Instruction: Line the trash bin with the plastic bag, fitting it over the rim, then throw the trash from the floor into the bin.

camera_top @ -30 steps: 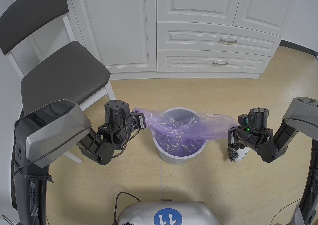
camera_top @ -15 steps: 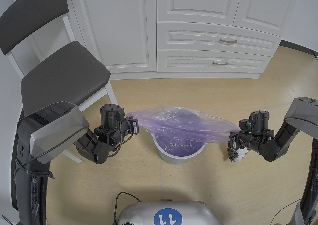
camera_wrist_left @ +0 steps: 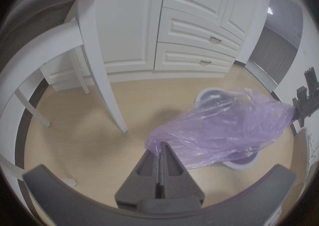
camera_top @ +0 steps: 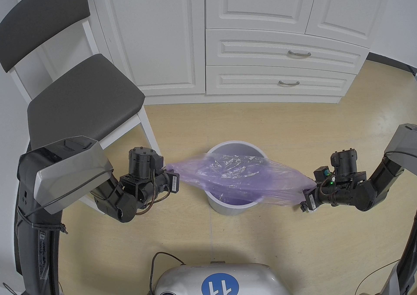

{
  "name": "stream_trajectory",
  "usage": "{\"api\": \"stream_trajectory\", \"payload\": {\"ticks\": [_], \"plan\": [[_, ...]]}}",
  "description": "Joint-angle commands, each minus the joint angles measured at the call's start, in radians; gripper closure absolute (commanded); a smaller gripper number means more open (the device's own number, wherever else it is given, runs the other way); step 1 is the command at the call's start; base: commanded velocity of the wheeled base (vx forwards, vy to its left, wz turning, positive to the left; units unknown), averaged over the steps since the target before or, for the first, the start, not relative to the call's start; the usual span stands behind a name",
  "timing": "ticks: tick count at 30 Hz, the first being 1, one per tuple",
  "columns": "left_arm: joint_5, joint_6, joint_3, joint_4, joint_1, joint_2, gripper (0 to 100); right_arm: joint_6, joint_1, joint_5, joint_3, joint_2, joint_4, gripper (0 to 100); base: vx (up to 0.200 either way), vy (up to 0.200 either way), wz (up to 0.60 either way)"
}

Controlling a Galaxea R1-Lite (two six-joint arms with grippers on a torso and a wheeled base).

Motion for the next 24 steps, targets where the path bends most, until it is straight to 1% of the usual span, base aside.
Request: {"api": "stream_trajectory", "payload": {"ticks": [1,3,4,5,8,14,17,18,19,20,21,24], "plan": [[-0.03,0.012,0.053,0.051,0.004,-0.051,100,-0.058,-0.015,0.027,0.036,-0.065,0.051,100,0.0,0.0,0.0],[-0.056,0.021,0.067,0.095,0.004,-0.077,100,-0.08,-0.015,0.034,0.047,-0.069,0.064,100,0.0,0.0,0.0],[-0.056,0.021,0.067,0.095,0.004,-0.077,100,-0.08,-0.015,0.034,0.047,-0.069,0.064,100,0.0,0.0,0.0],[-0.074,0.041,0.079,0.149,0.01,-0.103,100,-0.109,-0.015,0.037,0.056,-0.074,0.079,100,0.0,0.0,0.0],[-0.094,0.064,0.091,0.19,0.016,-0.114,100,-0.132,-0.009,0.037,0.06,-0.066,0.093,100,0.0,0.0,0.0],[-0.102,0.068,0.088,0.192,0.004,-0.079,100,-0.127,0.035,0.03,0.05,0.001,0.08,100,0.0,0.0,0.0],[-0.088,0.059,0.047,0.172,-0.013,-0.005,100,-0.116,0.054,0.022,0.007,0.089,0.074,100,0.0,0.0,0.0],[-0.086,0.059,0.042,0.17,-0.013,0.004,100,-0.112,0.055,0.016,-0.003,0.104,0.074,100,0.0,0.0,0.0],[-0.085,0.058,0.034,0.17,-0.013,0.016,100,-0.09,0.063,-0.004,-0.022,0.138,0.067,100,0.0,0.0,0.0],[-0.085,0.058,0.034,0.17,-0.013,0.016,100,-0.09,0.063,-0.004,-0.022,0.138,0.067,100,0.0,0.0,0.0],[-0.08,0.056,0.022,0.17,-0.013,0.03,100,-0.037,0.074,-0.038,-0.05,0.179,0.033,100,0.0,0.0,0.0],[-0.08,0.049,0.008,0.17,-0.013,0.038,100,0.04,0.086,-0.055,-0.076,0.216,-0.025,100,0.0,0.0,0.0]]}}
